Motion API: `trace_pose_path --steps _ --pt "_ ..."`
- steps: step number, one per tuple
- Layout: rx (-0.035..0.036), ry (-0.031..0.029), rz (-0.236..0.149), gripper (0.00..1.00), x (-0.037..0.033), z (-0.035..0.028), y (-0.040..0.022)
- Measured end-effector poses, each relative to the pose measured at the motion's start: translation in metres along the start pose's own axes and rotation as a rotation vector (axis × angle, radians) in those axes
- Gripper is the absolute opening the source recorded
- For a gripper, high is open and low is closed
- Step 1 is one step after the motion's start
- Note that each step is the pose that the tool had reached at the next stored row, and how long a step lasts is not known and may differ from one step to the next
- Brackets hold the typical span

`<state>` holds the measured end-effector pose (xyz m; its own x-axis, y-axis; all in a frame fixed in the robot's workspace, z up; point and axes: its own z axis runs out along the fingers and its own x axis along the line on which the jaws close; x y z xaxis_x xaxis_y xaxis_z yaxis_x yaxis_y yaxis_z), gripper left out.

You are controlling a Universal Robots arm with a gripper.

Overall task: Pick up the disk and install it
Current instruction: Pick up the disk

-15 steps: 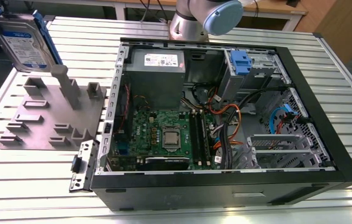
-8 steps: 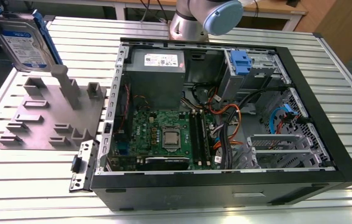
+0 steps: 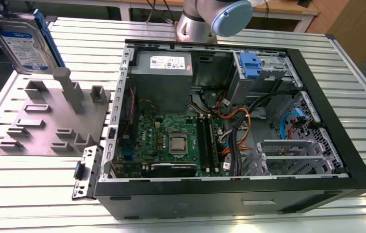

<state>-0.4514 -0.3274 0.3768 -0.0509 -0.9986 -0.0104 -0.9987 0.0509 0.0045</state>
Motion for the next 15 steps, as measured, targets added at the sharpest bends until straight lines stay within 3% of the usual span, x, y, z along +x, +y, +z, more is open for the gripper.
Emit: trace_pose_path --steps 15 --pt "0.0 0.0 0.0 0.36 -0.0001 -0.0065 0.0"
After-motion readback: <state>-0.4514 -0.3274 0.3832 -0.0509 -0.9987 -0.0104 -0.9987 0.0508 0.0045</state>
